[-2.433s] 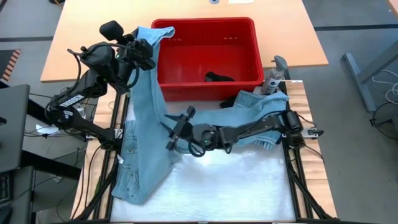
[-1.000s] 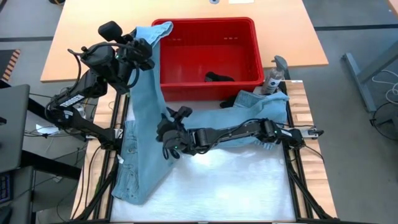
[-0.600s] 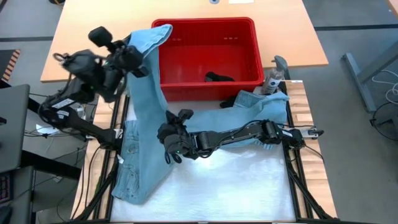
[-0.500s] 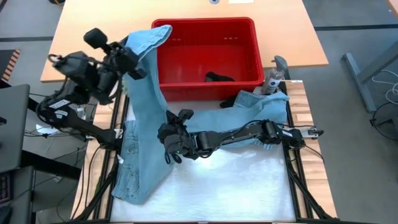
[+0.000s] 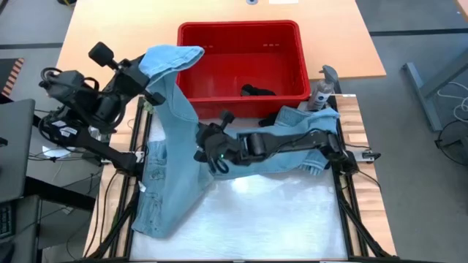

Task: Fold Laundry from Bin
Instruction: Fold the blue pants

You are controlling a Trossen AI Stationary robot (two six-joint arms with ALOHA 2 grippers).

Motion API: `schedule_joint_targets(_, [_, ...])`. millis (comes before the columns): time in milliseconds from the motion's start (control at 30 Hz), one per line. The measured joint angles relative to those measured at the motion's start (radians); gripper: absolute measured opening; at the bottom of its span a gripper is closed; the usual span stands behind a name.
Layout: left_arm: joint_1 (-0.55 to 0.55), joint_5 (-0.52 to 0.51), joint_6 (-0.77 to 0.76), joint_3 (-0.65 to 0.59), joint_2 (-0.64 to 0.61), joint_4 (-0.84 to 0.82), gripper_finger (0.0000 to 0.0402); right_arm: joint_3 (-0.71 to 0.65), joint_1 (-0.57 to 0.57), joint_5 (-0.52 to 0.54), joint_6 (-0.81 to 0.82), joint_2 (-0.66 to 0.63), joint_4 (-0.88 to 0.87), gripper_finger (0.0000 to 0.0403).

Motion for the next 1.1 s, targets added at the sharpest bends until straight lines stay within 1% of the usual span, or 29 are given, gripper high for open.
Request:
schedule_joint_targets(133, [-0.061, -0.019, -0.037, 0.000, 0.000, 0.000, 0.0000, -0.001, -0.025, -0.247, 0.118, 0.008, -0.121, 0.0016])
schedule_joint_targets(200, [-0.091, -0.018, -0.038, 0.000, 0.000, 0.000, 0.0000, -0.002, -0.027, -0.313, 0.124, 0.029, -0.132, 0.0016])
schedule_joint_targets(233, [-0.104, -0.022, -0.038, 0.000, 0.000, 0.000, 0.0000, -0.002, -0.024, -0.325, 0.121, 0.031, -0.134, 0.0016])
schedule_joint_targets(300, [-0.129, -0.034, -0.054, 0.013, 0.004, -0.004, 0.0000, -0.002, -0.020, -0.331, 0.111, 0.033, -0.152, 0.0016])
schedule_joint_targets(400, [-0.175, -0.056, -0.080, 0.044, 0.015, -0.002, 0.0000, -0.001, -0.020, -0.370, 0.103, 0.032, -0.170, 0.0016])
schedule_joint_targets(533, [-0.246, -0.069, -0.083, 0.096, 0.040, -0.002, 0.0000, -0.001, -0.024, -0.374, 0.102, 0.031, -0.219, 0.0016])
schedule_joint_targets(633, [-0.278, -0.076, -0.083, 0.137, 0.067, -0.003, 0.0000, -0.001, -0.027, -0.373, 0.102, 0.031, -0.243, 0.0016])
schedule_joint_targets(800, [-0.306, -0.084, -0.092, 0.170, 0.094, -0.016, 0.0000, -0.001, -0.029, -0.352, 0.093, 0.019, -0.308, 0.0016])
schedule_joint_targets(933, [-0.307, -0.084, -0.093, 0.170, 0.112, -0.021, 0.0000, -0.003, -0.029, -0.343, 0.072, -0.023, -0.347, 0.0016])
schedule_joint_targets(1033, [-0.307, -0.085, -0.094, 0.170, 0.126, -0.021, 0.0000, -0.003, -0.029, -0.307, 0.066, -0.063, -0.385, 0.0016])
schedule_joint_targets(1100, [-0.307, -0.086, -0.096, 0.170, 0.138, -0.020, 0.0000, -0.003, -0.030, -0.303, 0.063, -0.092, -0.413, 0.0016])
